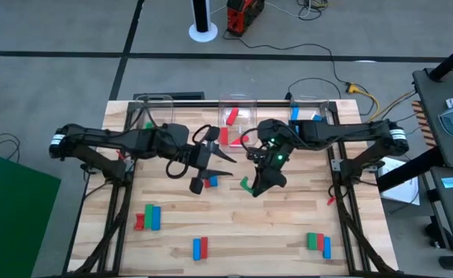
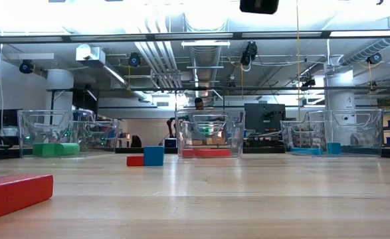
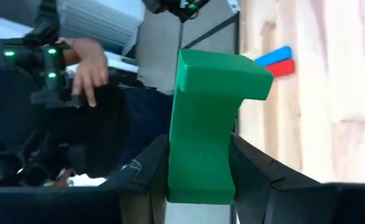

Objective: Sort blocks
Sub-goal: Put the green wooden block into the left transparent bin

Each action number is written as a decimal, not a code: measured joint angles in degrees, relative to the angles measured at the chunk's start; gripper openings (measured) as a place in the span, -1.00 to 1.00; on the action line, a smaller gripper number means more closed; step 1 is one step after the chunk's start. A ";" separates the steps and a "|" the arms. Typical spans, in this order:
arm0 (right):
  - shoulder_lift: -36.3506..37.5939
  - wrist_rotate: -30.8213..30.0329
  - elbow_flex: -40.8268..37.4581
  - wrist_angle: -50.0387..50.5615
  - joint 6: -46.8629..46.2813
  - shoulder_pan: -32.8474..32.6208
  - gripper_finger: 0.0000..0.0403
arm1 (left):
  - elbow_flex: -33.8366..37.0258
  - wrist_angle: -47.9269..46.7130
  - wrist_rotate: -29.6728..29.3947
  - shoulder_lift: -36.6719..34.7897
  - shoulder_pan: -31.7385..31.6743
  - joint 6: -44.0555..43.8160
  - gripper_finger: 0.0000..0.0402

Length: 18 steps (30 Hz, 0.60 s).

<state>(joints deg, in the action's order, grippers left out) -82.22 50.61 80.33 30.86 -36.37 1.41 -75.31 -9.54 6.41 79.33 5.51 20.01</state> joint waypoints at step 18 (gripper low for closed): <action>-3.27 8.54 2.30 -0.08 1.08 3.71 -0.39 | 0.02 2.73 3.16 2.83 1.93 1.92 0.10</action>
<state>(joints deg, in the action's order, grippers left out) -85.49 59.15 82.63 30.78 -35.29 5.12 -75.29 -6.81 9.56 82.16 7.44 21.93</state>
